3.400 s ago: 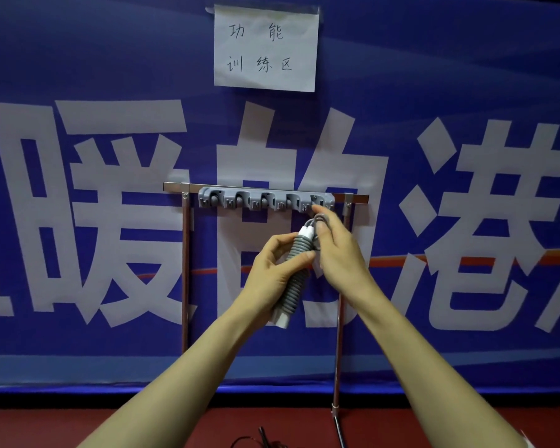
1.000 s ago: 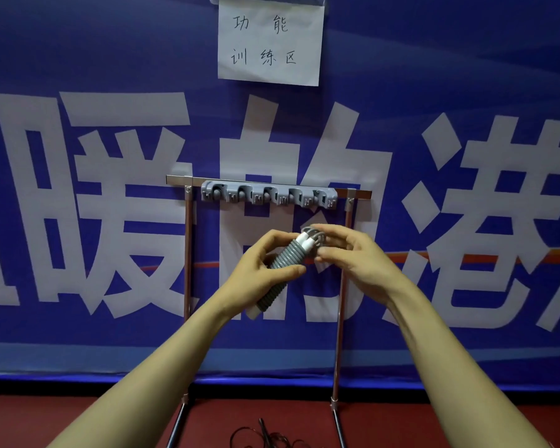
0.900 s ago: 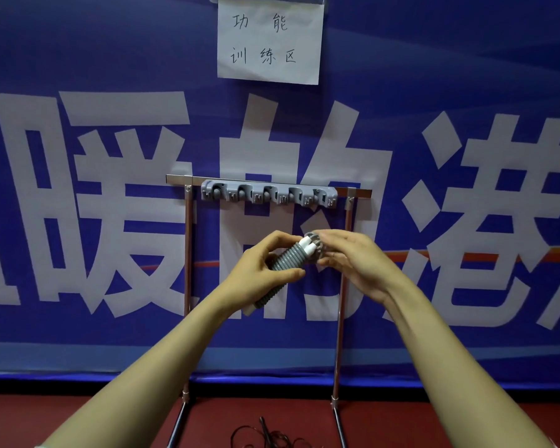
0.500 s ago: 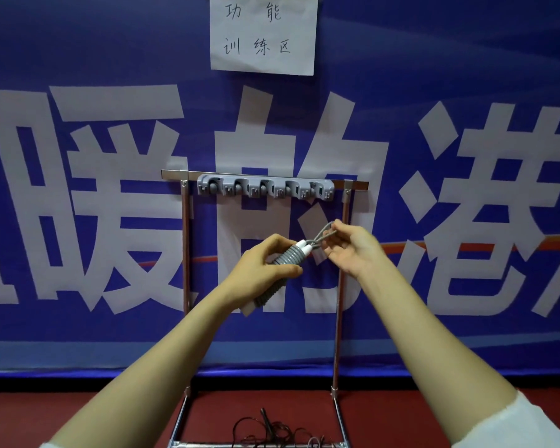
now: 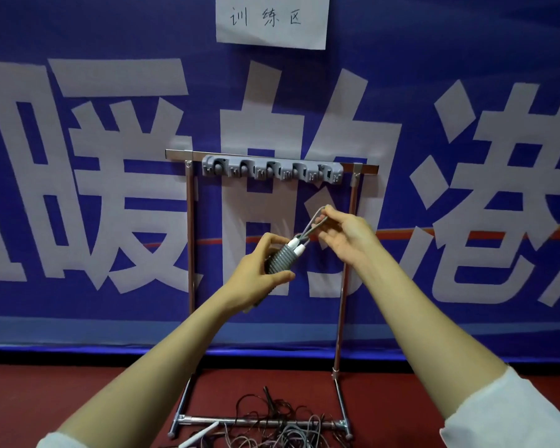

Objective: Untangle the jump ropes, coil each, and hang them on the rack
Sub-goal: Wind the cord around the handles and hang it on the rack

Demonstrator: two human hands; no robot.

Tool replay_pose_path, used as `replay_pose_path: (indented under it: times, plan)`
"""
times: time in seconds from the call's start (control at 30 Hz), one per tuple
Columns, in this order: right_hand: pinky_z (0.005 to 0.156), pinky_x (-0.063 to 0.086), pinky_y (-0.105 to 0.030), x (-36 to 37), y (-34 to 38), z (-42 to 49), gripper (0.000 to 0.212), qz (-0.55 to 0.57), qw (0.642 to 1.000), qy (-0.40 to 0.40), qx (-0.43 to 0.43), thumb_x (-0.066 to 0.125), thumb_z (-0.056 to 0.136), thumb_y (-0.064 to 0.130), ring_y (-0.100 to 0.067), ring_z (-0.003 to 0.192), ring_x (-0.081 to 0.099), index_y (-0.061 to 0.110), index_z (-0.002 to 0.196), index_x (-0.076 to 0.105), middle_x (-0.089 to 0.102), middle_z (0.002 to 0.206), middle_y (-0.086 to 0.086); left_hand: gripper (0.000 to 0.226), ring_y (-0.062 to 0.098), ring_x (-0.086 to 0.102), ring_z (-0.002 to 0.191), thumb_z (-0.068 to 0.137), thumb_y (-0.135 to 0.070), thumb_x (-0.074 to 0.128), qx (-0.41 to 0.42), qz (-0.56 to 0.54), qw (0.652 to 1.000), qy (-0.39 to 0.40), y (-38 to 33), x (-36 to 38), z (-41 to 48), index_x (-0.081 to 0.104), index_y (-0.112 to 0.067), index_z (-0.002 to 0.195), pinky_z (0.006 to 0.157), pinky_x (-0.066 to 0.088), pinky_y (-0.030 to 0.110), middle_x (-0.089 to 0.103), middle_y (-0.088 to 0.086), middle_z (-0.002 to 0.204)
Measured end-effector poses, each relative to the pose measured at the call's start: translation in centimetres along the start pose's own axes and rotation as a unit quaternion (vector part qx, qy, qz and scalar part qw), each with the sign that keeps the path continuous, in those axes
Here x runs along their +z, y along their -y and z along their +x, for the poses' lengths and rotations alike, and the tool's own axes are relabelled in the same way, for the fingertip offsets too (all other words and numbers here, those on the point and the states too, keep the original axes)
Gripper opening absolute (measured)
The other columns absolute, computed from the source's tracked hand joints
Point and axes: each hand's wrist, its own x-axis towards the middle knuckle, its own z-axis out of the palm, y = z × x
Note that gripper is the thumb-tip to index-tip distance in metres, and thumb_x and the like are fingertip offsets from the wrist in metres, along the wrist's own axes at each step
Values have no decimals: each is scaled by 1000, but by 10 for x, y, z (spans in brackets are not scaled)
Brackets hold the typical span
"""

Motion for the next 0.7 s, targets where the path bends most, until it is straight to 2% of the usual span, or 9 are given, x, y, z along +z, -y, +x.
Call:
replay_pose_path:
  times: [0.07, 0.13, 0.23, 0.33, 0.43, 0.5, 0.53, 0.6, 0.7]
  plan:
    - [60, 53, -29, 1, -7, 9, 15, 64, 997, -34, 27, 55, 95, 3, -15, 64, 58, 1, 81, 60, 59, 72, -8, 46, 15, 62, 89, 86, -22, 72, 4, 24, 1000, -2, 4, 2, 2, 45, -34, 121, 75, 56, 34, 58, -8, 114]
    - [60, 53, -29, 0, -16, 17, 14, 65, 997, -32, 31, 55, 95, 3, -15, 65, 59, 1, 82, 60, 59, 74, -8, 46, 22, 63, 95, 84, -21, 73, -12, 13, 1000, -1, 10, 3, 3, 46, -33, 119, 81, 55, 41, 61, -6, 111]
    - [74, 56, -32, -5, -27, 19, 14, -65, 997, 40, 21, 55, 96, 6, -16, 74, 63, 4, 85, 63, 63, 75, -7, 50, 21, 63, 84, 84, -14, 73, -54, -24, 998, -4, 27, 3, 0, 43, -23, 122, 76, 53, 26, 63, 5, 105]
    - [73, 57, -29, -6, -36, 23, 12, -164, 979, 118, 33, 54, 96, 9, -14, 78, 65, 9, 89, 64, 66, 74, -1, 52, 10, 56, 72, 83, -9, 74, -101, -53, 993, 17, 46, 6, -2, 45, -17, 125, 63, 48, 12, 60, 6, 95]
    - [71, 56, -27, 1, -50, 32, 13, -277, 940, 196, 29, 55, 97, 11, -13, 77, 67, 10, 89, 64, 67, 78, -2, 40, 9, 60, 89, 85, -17, 73, -113, -92, 989, 30, 60, 7, 9, 55, -13, 121, 71, 48, 9, 63, -2, 100]
    - [71, 55, -25, 6, -59, 41, 13, -347, 908, 234, 12, 56, 96, 11, -13, 78, 68, 10, 88, 66, 69, 81, -3, 31, 8, 63, 99, 91, -26, 66, -95, -119, 988, -22, 64, 1, 24, 60, -17, 120, 75, 49, 12, 66, -3, 108]
    - [70, 54, -24, 10, -62, 47, 12, -367, 898, 241, -1, 56, 96, 11, -14, 79, 69, 10, 89, 67, 69, 82, -4, 23, 7, 63, 98, 93, -26, 63, -79, -120, 988, -59, 65, -4, 33, 63, -18, 115, 76, 50, 15, 69, -2, 106]
    - [67, 53, -22, 16, -63, 64, 11, -379, 895, 235, -24, 58, 95, 12, -15, 78, 70, 7, 92, 68, 71, 83, -5, 9, 5, 65, 85, 93, -22, 63, -62, -110, 986, -108, 69, -17, 54, 69, -19, 100, 76, 52, 20, 72, 0, 92]
    - [71, 56, -24, 29, -62, 99, 8, -356, 901, 245, -29, 62, 91, 4, -18, 81, 71, 3, 97, 67, 71, 88, -9, 5, 8, 67, 72, 90, -19, 67, -78, -116, 981, -138, 78, -37, 89, 71, -17, 86, 65, 54, 18, 72, 3, 79]
